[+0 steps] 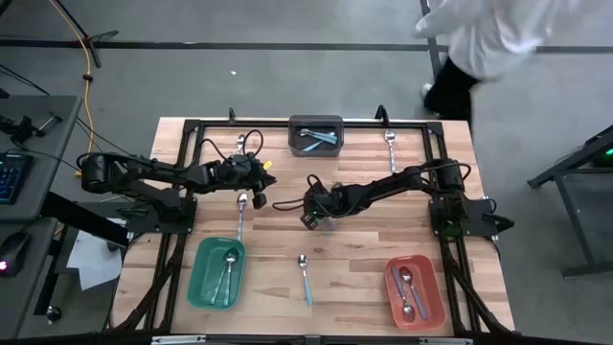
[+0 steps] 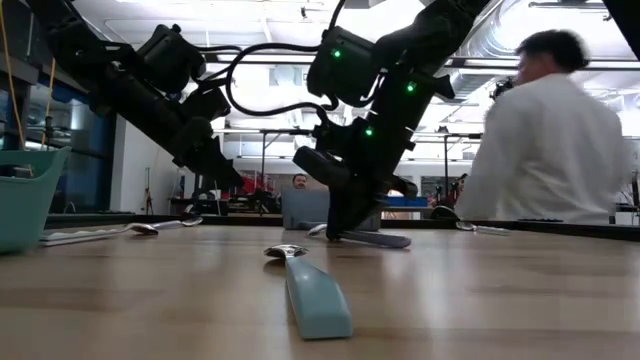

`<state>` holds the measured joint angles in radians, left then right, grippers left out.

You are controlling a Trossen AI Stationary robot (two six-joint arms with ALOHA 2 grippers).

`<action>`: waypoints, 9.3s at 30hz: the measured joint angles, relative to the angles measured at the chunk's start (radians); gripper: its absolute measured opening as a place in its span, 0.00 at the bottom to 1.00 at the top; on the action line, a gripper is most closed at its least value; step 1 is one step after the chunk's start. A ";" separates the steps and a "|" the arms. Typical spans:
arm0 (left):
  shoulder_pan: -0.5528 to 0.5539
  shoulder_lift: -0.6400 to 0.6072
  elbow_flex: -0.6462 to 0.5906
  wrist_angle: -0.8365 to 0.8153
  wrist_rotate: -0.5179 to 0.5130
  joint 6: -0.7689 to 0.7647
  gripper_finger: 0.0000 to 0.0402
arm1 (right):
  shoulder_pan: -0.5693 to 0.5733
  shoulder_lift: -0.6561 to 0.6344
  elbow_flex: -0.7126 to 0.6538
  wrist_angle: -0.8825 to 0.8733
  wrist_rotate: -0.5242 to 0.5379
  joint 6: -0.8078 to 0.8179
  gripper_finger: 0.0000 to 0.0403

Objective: Sort silverware by color (type)
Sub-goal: Put the purple spoon into the orange bin, then put the white and blue spoon into the blue bin

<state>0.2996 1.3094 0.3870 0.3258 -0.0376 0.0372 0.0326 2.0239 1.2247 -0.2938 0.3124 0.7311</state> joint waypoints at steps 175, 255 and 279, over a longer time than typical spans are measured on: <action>-0.088 0.000 0.000 -0.043 -0.078 -0.045 0.09 | 0.691 -0.448 -0.018 -0.873 -0.381 0.747 0.25; -0.096 -0.002 0.114 -0.812 -0.070 -0.585 0.17 | -0.451 -0.589 -0.469 0.381 -0.656 -0.930 0.00; -0.107 -0.136 0.553 -1.276 0.097 -0.737 0.01 | -0.451 -0.589 -0.469 0.385 -0.656 -0.941 0.00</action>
<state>0.1925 1.1730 0.9404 -0.9500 0.0596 -0.6999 -0.4183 1.4345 0.7559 0.0914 -0.3431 -0.2104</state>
